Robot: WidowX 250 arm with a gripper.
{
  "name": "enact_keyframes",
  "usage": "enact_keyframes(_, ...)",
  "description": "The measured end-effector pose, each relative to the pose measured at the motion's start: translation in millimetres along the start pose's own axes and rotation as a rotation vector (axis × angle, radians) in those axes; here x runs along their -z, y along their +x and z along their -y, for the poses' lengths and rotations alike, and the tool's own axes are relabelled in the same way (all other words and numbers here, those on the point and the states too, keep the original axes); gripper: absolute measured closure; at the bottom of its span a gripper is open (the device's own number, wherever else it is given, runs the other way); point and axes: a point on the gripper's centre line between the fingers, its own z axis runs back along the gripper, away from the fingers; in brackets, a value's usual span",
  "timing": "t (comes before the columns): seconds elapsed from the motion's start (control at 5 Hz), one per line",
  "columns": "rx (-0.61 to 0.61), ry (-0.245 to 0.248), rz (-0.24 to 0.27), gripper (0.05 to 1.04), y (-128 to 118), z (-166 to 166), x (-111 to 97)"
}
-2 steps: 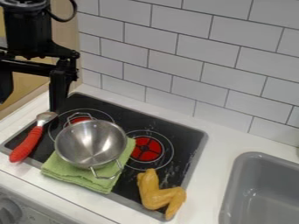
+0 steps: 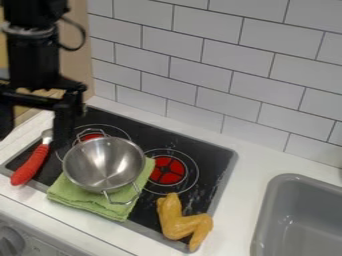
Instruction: Placed the red folk on the right side of the burner
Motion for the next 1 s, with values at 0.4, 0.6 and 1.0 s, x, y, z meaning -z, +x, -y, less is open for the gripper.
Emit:
enact_keyframes(0.4,0.000,0.012,0.032,0.085,31.4,-20.2,18.7)
enact_keyframes(0.6,0.003,0.006,0.050,0.085,43.4,-24.5,29.6)
enact_keyframes(1.0,0.002,0.040,0.027,0.085,61.1,-30.7,54.9)
